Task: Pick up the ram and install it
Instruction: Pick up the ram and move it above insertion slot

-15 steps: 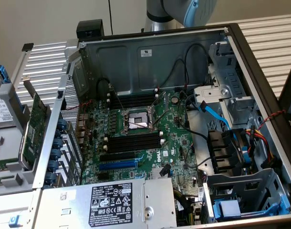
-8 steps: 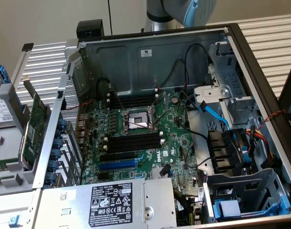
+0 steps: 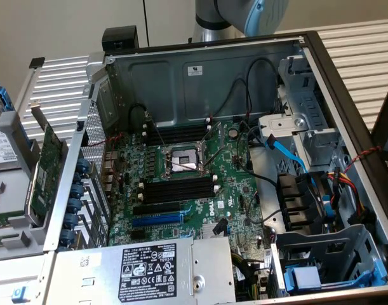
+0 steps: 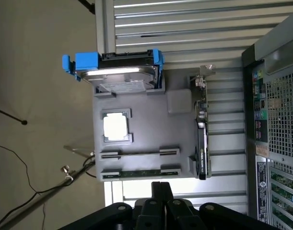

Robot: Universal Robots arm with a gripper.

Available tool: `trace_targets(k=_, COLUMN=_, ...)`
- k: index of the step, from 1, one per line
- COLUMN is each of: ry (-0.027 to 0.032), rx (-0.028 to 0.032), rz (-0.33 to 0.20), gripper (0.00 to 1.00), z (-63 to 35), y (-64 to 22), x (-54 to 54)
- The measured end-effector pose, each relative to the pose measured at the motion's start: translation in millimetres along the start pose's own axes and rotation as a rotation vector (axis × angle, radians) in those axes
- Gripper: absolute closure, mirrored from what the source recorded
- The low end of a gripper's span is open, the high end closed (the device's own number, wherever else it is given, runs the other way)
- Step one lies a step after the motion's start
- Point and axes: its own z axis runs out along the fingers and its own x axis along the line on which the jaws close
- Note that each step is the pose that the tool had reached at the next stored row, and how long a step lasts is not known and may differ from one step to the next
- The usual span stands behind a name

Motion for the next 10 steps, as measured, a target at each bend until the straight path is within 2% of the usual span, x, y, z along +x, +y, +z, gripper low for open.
trace_targets(k=4, ry=0.0002, rx=0.0001, rz=-0.009, gripper=0.89, z=0.5, y=-0.2, x=1.9)
trace_targets(k=10, ry=0.0037, rx=0.0034, rz=-0.110, gripper=0.89, z=1.9, y=-0.2, x=2.0)
